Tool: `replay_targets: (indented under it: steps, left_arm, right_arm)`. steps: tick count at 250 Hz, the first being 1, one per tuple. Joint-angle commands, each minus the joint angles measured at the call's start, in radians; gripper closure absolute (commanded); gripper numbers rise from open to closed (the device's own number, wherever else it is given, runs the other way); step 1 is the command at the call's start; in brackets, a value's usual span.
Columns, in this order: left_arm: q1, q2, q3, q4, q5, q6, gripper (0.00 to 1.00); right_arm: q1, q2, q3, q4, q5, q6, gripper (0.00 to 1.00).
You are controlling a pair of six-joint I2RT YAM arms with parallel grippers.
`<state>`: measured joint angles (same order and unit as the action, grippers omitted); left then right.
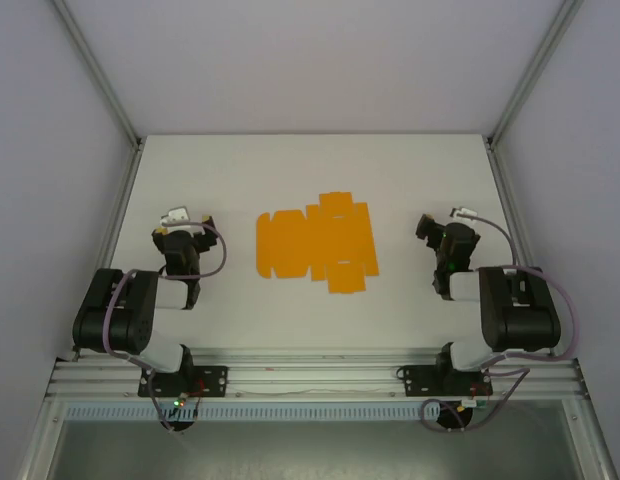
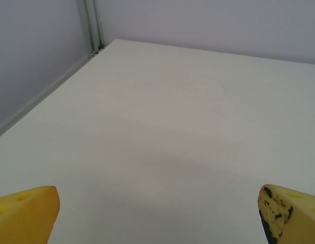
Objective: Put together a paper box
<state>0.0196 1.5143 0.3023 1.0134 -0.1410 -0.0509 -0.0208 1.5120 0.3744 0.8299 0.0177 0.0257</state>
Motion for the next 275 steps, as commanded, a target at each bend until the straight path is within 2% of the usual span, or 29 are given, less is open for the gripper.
replay_targets:
  steps: [1,197,224,247,275]
  left_arm:
    - [-0.006,-0.004,0.012,-0.003,0.000,0.008,0.00]
    - [-0.006,-0.004,0.014,-0.006,0.003,0.009,0.00]
    - [-0.006,-0.010,0.016,0.016,-0.007,0.015,0.00]
    - [-0.006,-0.140,0.092,-0.248,-0.040,-0.009,0.00]
    - [-0.006,-0.291,0.156,-0.471,0.004,-0.051,0.00]
  right_arm:
    - [0.001,-0.013,0.018,-0.002,0.007,0.008,0.00]
    - [0.001,-0.015,0.016,0.001,-0.001,0.008,0.00]
    - [0.001,-0.043,0.049,-0.073,-0.031,-0.005,0.00]
    - [0.001,-0.098,0.099,-0.205,-0.023,-0.004,0.00]
    - [0.014,-0.169,0.162,-0.360,-0.013,-0.001,0.00]
